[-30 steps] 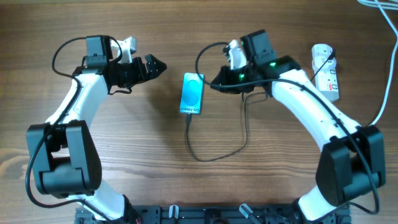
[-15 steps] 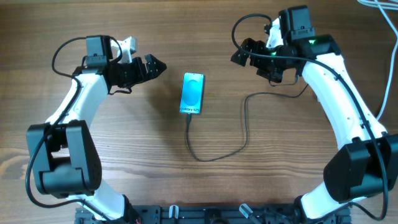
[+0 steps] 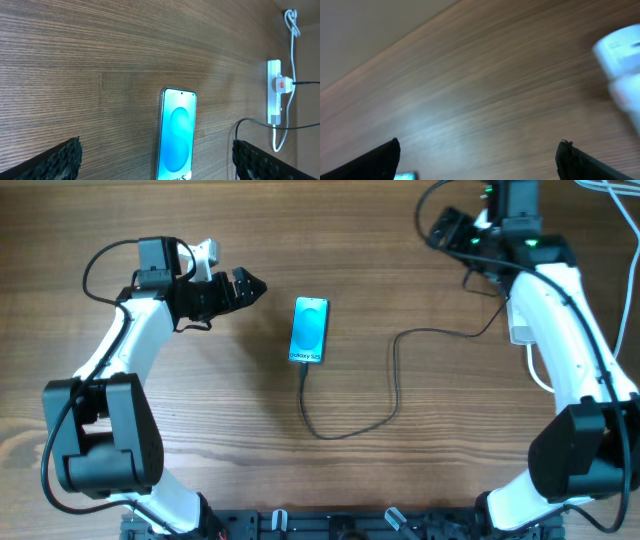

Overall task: Plug charger to phone and switch on socket
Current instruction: 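Move the right gripper to the white power strip's switch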

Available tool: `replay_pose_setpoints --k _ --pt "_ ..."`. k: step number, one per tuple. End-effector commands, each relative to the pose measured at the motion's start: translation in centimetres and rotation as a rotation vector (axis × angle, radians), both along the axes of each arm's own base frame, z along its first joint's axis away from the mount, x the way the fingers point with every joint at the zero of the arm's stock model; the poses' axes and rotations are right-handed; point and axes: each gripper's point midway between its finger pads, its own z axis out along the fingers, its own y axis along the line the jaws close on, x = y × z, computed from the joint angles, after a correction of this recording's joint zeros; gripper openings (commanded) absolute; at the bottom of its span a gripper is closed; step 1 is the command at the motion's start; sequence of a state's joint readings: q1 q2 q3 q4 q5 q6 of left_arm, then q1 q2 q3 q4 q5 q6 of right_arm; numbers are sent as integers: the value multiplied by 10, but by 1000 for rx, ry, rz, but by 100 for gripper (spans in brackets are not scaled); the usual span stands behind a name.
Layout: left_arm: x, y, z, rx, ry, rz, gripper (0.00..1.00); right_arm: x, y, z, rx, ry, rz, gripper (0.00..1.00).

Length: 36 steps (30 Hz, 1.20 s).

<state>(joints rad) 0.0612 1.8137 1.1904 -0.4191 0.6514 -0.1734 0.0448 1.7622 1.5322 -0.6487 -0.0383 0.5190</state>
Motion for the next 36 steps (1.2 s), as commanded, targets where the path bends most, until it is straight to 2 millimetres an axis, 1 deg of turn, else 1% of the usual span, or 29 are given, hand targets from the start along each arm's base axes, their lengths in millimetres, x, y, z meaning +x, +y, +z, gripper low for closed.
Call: replay_pose_setpoints --k 1,2,3,5,7,8,10,12,13,15,17,21,22,24,25,27,28,30,31,35,36 --pt "1 4 5 10 -17 4 100 -2 -65 13 -100 -17 -152 100" --pt "1 4 5 10 -17 4 100 -11 -89 8 -118 17 -211 100" --pt "1 4 5 10 -17 4 100 -18 -108 5 -122 40 -257 100" --pt "1 4 5 10 -17 4 100 -27 -137 3 -128 61 -318 100" --pt "1 4 5 10 -17 4 100 -43 -175 0 -122 90 -405 100" --pt "1 4 5 10 -17 4 100 -51 -189 -2 -114 102 -448 100" --pt "1 4 5 10 -17 4 100 -67 -216 -5 -94 128 -532 100" --pt "1 4 5 10 -17 4 100 -81 -234 -8 -89 153 -577 100" --pt "1 4 5 10 -17 4 100 -86 -238 -11 -89 170 -587 100" --pt "1 4 5 10 -17 4 100 -96 -246 -20 -99 200 -613 100" --pt "1 4 5 10 -17 4 100 -106 -250 -34 -113 230 -661 100" --pt "1 4 5 11 -17 4 100 -107 -251 -57 -107 231 -681 100" --pt "1 4 5 11 -17 4 100 -107 -251 -60 -104 236 -680 100" --pt "1 4 5 11 -17 4 100 -100 -246 -76 -64 255 -652 100" --pt "1 4 5 11 -17 4 100 -97 -245 -90 -52 279 -644 100" --pt "1 4 5 11 -17 4 100 -97 -245 -110 -50 326 -630 100" --pt "1 4 4 11 -17 4 100 -96 -242 -119 -43 344 -606 100" --pt "1 4 5 11 -17 4 100 -82 -230 -137 7 341 -486 100" --pt "1 4 5 11 -17 4 100 -79 -225 -147 30 347 -451 100" --pt "1 4 5 10 -17 4 100 -77 -227 -168 29 373 -449 100" --pt "1 4 5 11 -17 4 100 -76 -228 -170 28 369 -450 100"
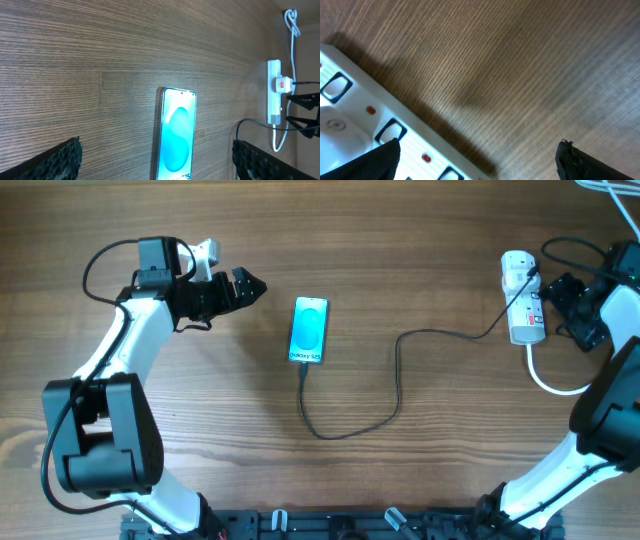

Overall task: Plug charger to phone and switch on socket
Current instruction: 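Move the right gripper to the white power strip's switch, then press the power strip switch with the right gripper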

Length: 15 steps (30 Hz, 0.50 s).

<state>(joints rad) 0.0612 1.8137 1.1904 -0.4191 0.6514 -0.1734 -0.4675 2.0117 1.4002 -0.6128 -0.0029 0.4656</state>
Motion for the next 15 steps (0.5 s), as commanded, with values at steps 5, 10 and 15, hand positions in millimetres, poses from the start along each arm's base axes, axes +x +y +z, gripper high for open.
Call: replay_pose_setpoints --k 5,10,15 --pt "1 4 5 10 -17 4 100 10 -1 -10 -27 -16 101 100" --pt "1 4 5 11 -17 4 100 13 -3 -8 -44 -30 123 100" --pt "1 4 5 11 -17 4 100 13 -1 -14 -38 -17 129 100"
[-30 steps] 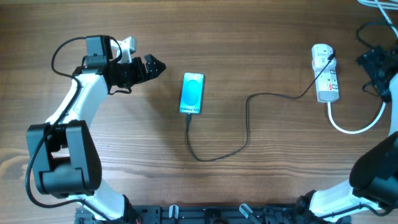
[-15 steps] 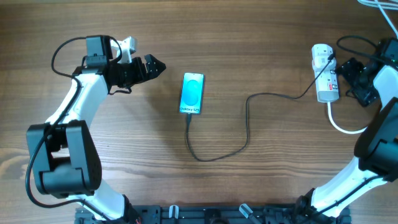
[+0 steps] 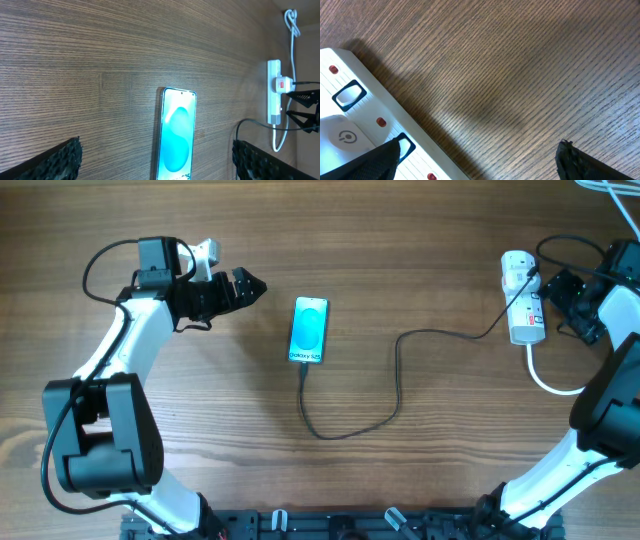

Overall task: Plug charger to phone and switch on socket
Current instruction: 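Press the power strip switch with the right gripper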

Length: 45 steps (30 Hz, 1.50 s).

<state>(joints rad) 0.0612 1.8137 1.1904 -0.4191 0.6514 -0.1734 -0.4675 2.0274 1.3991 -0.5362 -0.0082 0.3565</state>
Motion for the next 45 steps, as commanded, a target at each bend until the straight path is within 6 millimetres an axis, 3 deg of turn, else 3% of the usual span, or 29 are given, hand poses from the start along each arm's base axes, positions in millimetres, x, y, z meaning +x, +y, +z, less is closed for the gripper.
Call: replay_pose_setpoints --k 1,8,18,26,38,45 --pt "1 4 5 11 -17 4 100 -1 7 -20 20 34 40 100" --pt "1 4 5 10 -17 4 100 0 8 -29 18 47 64 100" --pt "1 4 5 11 -17 4 100 6 31 -30 38 52 164 100" --pt "1 4 5 11 -17 4 100 15 22 -25 -8 15 154 100" --pt "1 4 5 11 -17 4 100 -4 31 -33 36 96 156 100" --pt "1 4 5 11 -17 4 100 1 33 -32 37 76 172 100"
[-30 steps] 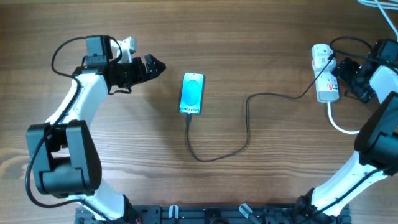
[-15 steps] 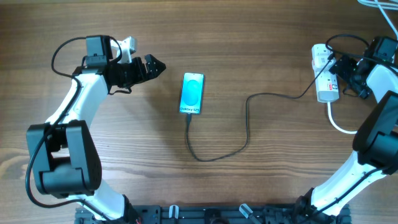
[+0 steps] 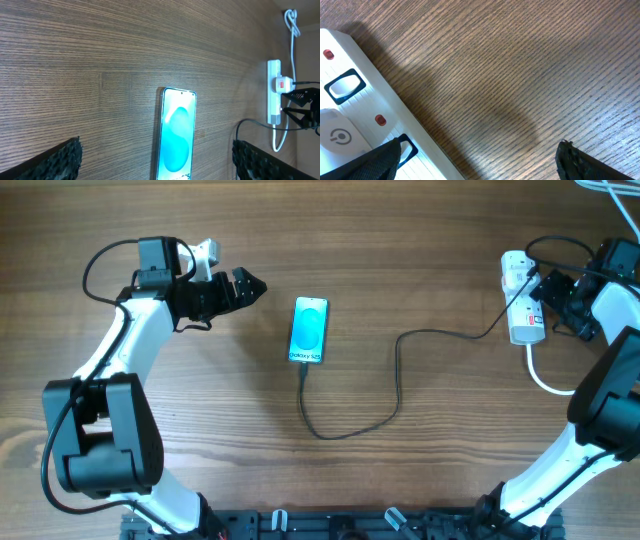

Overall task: Plug charger to phone and switch on socket
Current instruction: 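Press the power strip switch with the right gripper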

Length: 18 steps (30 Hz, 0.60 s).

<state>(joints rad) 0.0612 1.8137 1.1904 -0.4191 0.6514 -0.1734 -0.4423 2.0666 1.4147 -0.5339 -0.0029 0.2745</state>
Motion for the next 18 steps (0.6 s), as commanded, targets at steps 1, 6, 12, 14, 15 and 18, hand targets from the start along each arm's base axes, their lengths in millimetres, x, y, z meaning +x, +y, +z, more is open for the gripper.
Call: replay_pose_setpoints --k 1,6,12,14,15,18 --pt "1 4 5 11 -17 4 100 -4 24 -19 57 38 71 100" --pt "1 4 5 11 -17 4 100 -1 31 -18 93 24 93 100" --pt "1 4 5 11 -17 4 100 -13 36 -38 126 88 91 100" --pt "1 4 5 11 -17 4 100 -15 37 -38 131 98 91 100" --pt "1 4 5 11 -17 4 100 -14 35 -30 123 85 88 100" --pt "1 4 5 10 -17 4 100 -14 9 28 23 26 110 100"
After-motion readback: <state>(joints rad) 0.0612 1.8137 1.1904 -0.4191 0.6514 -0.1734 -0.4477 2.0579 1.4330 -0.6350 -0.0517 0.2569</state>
